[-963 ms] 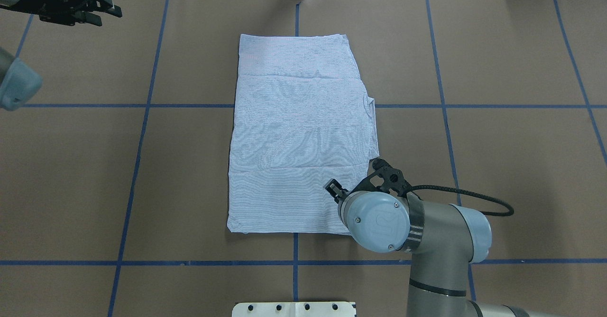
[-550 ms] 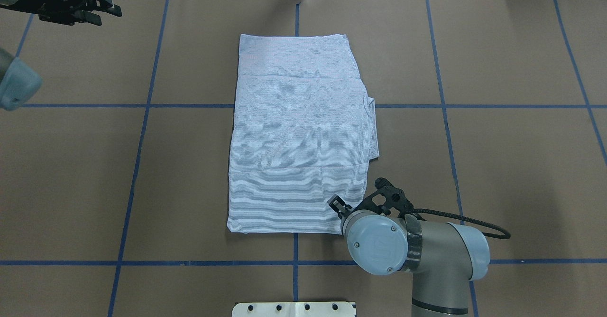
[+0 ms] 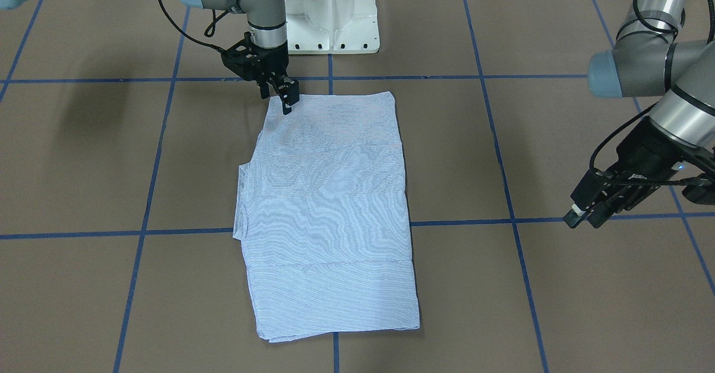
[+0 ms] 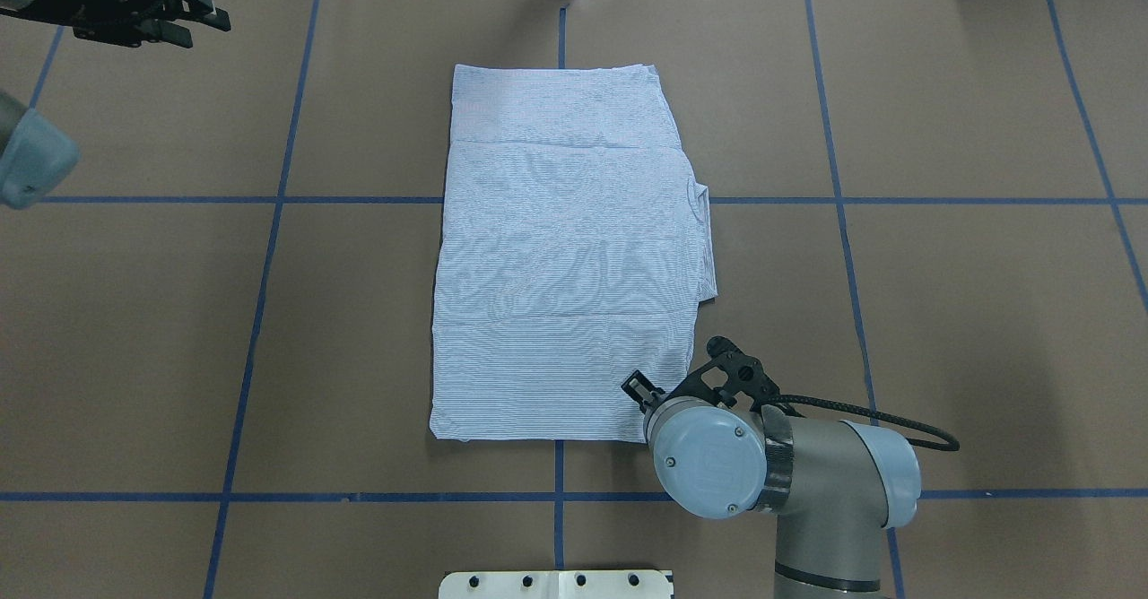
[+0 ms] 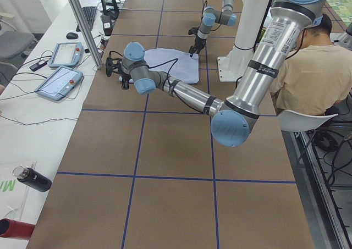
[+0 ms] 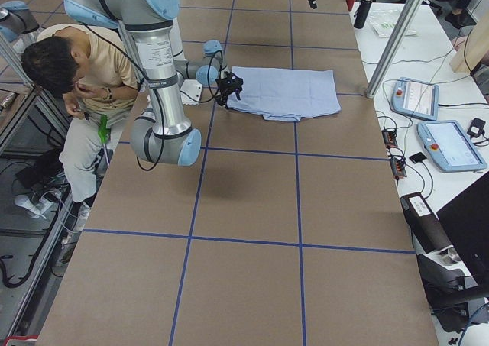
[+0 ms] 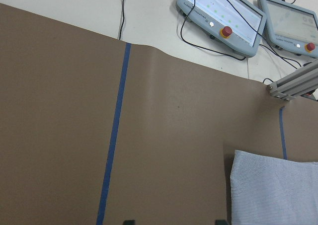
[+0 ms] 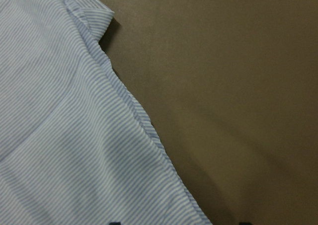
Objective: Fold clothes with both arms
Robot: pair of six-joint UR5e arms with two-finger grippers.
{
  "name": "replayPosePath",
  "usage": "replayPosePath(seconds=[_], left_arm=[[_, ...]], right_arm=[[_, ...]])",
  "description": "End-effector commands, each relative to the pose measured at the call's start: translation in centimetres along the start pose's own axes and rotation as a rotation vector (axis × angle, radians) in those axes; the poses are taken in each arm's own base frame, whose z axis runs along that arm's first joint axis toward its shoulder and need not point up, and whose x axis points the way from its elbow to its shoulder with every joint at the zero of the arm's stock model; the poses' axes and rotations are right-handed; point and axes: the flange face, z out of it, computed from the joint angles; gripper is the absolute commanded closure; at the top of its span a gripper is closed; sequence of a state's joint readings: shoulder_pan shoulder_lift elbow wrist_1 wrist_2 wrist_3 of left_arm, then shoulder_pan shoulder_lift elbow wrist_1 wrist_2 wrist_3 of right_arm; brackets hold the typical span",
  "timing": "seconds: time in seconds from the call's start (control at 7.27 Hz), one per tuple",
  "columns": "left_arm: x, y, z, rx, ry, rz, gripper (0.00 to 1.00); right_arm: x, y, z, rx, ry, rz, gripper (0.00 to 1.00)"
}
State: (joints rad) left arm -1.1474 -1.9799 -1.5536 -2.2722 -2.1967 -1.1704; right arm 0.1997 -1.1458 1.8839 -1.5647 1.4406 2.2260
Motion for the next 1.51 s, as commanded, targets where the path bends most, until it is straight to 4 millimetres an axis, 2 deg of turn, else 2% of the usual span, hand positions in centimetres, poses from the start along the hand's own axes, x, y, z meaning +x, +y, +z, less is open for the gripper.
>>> replayPosePath(seconds=[0.0,0.69,0.83,0.96,1.1,1.38], left_arm=[[0.0,0.0,-0.2,0.002,0.001,0.001,0.38],[1.1,0.3,-1.1,-0.002,-0.009,-0.008,0.38],[1.2,0.3,-1.2,-0.002,-0.008,-0.007,0.38],[1.0,0.3,-1.1,-0.003,-0.01,-0.007,0.38],[0.8,0.4,-1.1,-0.002,-0.013,-0.009,0.38],[0.7,0.4,-1.1,-0.003,-0.014,-0.01,0.38]], right_arm=[[-0.1,-0.4,0.5,0.01,0.005,0.004,0.17],[-0.6,0.3,0.9,0.01,0.008,0.001,0.19],[-0.8,0.4,0.8,0.009,0.006,0.006,0.32],[-0.8,0.4,0.8,0.009,0.006,0.014,0.7],[-0.8,0.4,0.8,0.009,0.006,0.014,1.0],[-0.8,0.6,0.7,0.005,0.005,0.015,1.0]])
